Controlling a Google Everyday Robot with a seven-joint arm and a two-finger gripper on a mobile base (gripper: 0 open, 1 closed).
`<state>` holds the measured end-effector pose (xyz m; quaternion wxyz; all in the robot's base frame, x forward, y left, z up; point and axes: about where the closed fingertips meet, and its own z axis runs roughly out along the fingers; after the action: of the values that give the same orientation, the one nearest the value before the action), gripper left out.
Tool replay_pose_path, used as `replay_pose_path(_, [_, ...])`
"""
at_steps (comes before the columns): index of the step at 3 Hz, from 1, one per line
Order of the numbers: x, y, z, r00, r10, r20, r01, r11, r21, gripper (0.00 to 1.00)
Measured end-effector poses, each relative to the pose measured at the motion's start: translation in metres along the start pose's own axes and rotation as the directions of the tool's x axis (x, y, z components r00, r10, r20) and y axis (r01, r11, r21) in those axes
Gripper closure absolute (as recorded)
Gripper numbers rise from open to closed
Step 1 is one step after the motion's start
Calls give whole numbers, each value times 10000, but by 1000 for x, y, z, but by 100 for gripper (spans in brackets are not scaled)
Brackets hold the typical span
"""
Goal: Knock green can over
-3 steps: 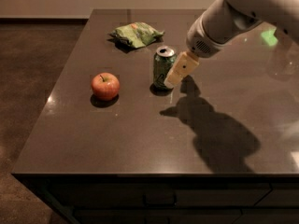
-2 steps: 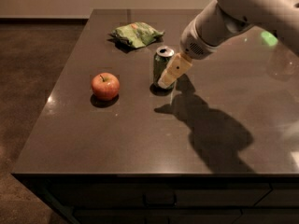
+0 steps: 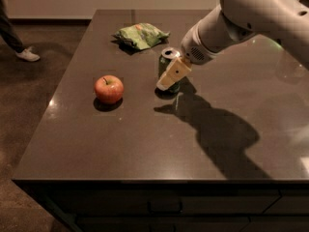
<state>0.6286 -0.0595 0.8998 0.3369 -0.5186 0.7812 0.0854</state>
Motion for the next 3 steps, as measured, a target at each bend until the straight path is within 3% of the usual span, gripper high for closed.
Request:
replay_pose_path(2, [-7,10,4,9975,136,689,-87,9974,-715,57])
replay_pose_path(3, [-13,10,-10,9971,51,760,24,9952,-980,81])
